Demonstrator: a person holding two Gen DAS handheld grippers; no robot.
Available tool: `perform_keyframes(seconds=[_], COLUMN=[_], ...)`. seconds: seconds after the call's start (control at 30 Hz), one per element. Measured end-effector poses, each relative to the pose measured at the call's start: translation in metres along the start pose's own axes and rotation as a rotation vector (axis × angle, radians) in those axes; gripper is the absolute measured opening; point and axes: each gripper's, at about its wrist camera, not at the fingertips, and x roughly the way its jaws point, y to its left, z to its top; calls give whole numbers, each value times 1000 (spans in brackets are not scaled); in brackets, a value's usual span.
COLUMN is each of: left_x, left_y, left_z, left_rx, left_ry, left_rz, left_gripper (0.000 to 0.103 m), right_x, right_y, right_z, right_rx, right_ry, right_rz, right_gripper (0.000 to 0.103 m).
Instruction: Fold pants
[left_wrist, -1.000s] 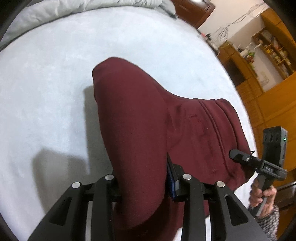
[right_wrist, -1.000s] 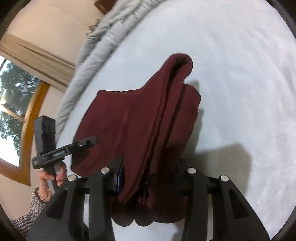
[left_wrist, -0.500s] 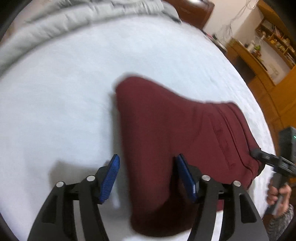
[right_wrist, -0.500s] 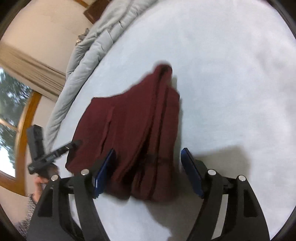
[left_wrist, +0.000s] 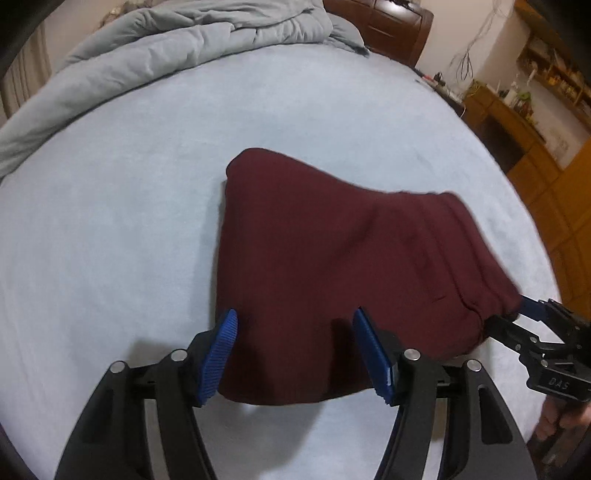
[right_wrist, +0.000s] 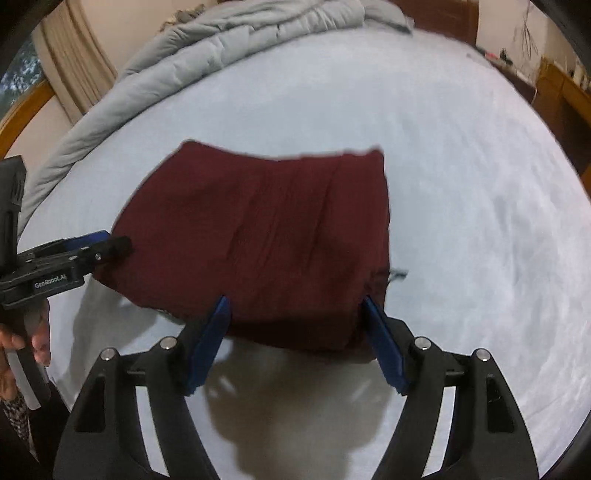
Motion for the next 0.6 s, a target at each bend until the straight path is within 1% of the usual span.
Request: perform_keyframes(seconds=[0.17, 0.23, 0.3, 0.33, 0.37, 0.4, 0.43, 0.47, 0.5, 0.53, 0.6], left_x=[15, 10, 2, -4, -12, -19, -25, -31, -39, -45, -56], left_y=[2, 1, -2, -3, -5, -8, -11, -14, -18, -21, -26], left_z=[-4, -4, -6, -6, -8, -9, -10, -12, -14, -16, -21], left_rx=[20, 17, 18, 14, 11, 13, 17, 25, 39, 48, 53], left_ry=[18, 11, 15, 14, 9, 1, -8, -20, -33, -41, -54], left_rz=[14, 22, 31, 26, 20, 24, 30, 38, 45, 47, 50], left_gripper=[66, 66, 67, 69, 72, 80, 84, 84, 85, 89, 91], right_x=[12, 11, -2, -9, -19, -27, -34, -42, -46, -51, -56], right_y=[-15, -16, -18, -17, -15, -12, -9, -7, -4, -2, 4], right_z=[-5, -3, -3, -3, -3, -4, -4, -5, -6, -8, -10], right_rx=[64, 86, 117, 127, 133, 133, 132, 131, 131, 134, 147], right_ry=[1, -11, -18, -26, -44, -58, -71, -75, -73, -67, -57], right_rz=[47, 67, 73, 64, 45, 33, 26, 22, 20, 9, -25], right_gripper=[83, 83, 80, 80, 84, 92, 94, 94, 94, 95, 96])
